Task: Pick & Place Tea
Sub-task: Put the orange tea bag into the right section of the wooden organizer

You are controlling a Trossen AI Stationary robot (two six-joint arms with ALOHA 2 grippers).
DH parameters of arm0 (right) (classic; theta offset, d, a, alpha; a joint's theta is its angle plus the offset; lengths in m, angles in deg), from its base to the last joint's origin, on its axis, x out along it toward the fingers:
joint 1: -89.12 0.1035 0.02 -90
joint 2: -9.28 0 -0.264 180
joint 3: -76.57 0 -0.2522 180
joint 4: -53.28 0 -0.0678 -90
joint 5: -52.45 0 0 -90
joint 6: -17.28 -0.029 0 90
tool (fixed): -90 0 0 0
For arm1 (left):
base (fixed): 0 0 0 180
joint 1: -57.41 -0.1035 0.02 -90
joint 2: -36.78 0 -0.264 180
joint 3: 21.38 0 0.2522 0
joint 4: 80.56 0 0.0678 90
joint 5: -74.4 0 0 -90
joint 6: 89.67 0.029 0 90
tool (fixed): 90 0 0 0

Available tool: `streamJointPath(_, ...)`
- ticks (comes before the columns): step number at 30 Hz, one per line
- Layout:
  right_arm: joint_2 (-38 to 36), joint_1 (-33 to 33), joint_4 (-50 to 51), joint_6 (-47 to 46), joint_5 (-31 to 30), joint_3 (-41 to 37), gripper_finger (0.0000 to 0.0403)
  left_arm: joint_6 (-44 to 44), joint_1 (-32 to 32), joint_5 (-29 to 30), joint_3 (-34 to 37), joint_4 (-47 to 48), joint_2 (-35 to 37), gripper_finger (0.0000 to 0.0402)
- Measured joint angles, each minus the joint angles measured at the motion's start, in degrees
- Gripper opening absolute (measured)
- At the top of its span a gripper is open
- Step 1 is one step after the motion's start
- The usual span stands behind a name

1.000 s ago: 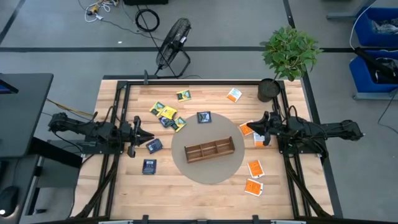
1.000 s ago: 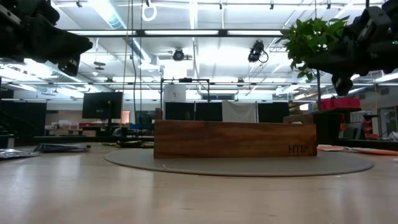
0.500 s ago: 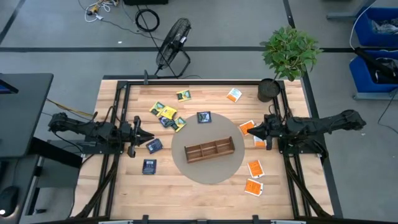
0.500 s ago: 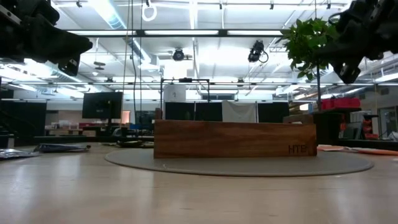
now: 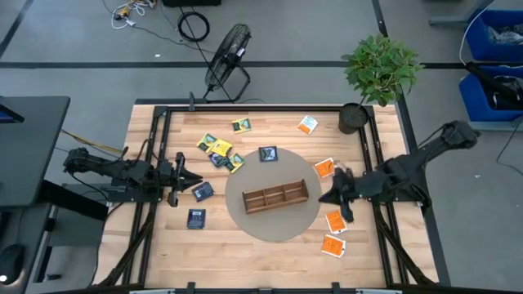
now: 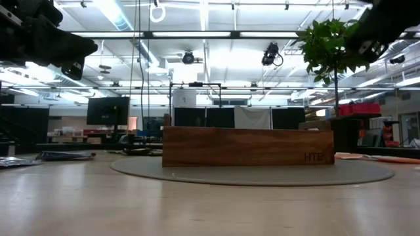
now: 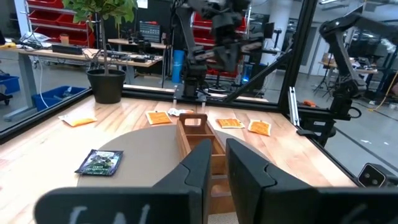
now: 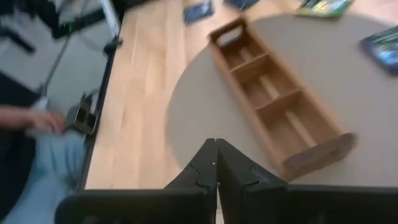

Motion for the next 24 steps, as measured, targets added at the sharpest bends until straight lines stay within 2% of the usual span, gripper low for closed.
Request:
streamJointPath(6, 12.06, 6.83, 6.44, -1.32, -1.4, 9.38, 0.0004, -0.03, 0.0, 0.0, -0.01, 0.0, 0.0, 0.0051)
streamJointPath(11, 21.67, 11.25, 11.67, -5.89, -1.07, 16.25, 0.0004, -0.02, 0.0, 0.0, 0.0, 0.0, -0.01, 0.0051)
streamJointPath(17, 33.89, 15.55, 21.19, -13.31, 2.97, 26.09, 0.0004, -0.01, 0.0, 0.0, -0.01, 0.0, 0.0, 0.0051)
streamJointPath(24, 47.01, 18.56, 33.36, -22.52, 13.07, 34.83, 0.0005, -0.03, 0.0, 0.0, -0.01, 0.0, 0.0, 0.0051)
